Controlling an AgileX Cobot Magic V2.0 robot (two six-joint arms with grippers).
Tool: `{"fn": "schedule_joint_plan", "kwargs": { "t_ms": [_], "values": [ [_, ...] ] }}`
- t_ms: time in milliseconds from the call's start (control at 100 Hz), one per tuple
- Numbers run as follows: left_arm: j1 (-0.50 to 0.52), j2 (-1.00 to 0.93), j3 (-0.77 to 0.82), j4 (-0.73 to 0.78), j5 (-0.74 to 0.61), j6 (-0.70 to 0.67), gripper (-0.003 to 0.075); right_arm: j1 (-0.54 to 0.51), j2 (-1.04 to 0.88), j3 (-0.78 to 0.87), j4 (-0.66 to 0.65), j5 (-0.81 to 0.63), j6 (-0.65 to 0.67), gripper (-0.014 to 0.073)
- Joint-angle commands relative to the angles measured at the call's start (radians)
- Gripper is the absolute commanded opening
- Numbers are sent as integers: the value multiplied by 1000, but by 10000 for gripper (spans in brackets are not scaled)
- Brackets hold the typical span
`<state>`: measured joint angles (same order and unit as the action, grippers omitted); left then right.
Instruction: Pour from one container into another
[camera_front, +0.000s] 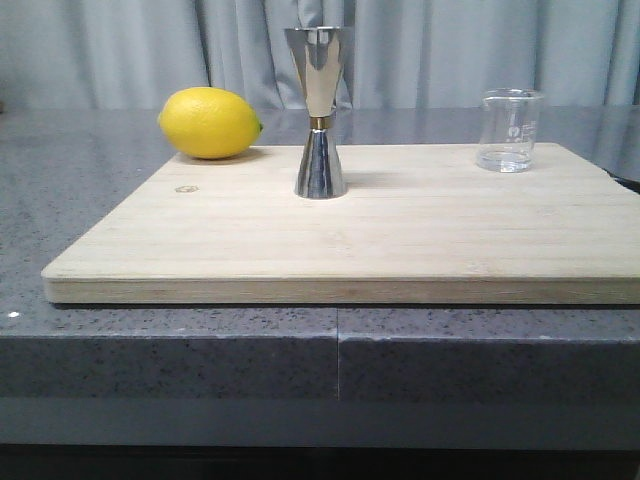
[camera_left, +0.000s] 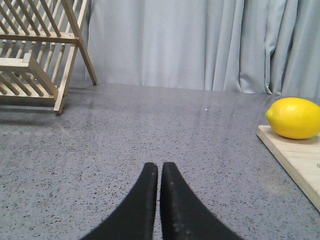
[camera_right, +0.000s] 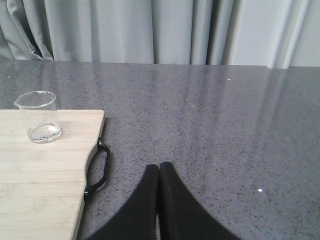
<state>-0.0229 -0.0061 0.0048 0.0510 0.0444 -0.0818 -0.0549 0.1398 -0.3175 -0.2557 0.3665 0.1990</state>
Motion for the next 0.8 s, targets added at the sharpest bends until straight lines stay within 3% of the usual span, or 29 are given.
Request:
{"fn": "schedule_joint_plan", "kwargs": {
  "t_ms": [0,790],
  "values": [
    [-7,-21,20,-9,-69,9,-13,-2,9,-26,-9,-71,-1,-67],
    [-7,-21,20,-14,-58,9,-13,-2,9,-26,-9,-71,-1,-67]
  ]
}}
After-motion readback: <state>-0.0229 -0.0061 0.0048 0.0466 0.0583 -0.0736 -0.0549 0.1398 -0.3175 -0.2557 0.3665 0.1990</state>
